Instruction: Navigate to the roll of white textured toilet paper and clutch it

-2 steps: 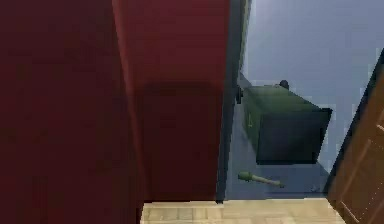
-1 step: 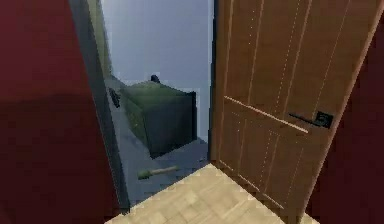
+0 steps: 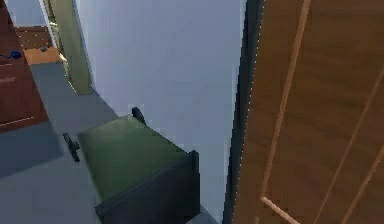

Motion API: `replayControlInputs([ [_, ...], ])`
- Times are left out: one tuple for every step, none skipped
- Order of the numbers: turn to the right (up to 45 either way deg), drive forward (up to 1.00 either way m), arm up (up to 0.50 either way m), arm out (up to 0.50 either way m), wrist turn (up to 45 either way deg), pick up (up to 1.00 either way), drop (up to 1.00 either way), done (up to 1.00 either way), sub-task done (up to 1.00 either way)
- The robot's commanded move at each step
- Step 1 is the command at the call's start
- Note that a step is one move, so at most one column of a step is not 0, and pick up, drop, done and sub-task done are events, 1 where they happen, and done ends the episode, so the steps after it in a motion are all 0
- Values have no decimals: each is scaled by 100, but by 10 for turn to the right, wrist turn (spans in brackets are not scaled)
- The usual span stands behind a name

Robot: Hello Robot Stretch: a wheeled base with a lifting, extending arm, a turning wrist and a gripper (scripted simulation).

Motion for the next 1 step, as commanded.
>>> replayControlInputs([
  [0, 45, 0, 0, 0, 0, 0, 0, 0],
])
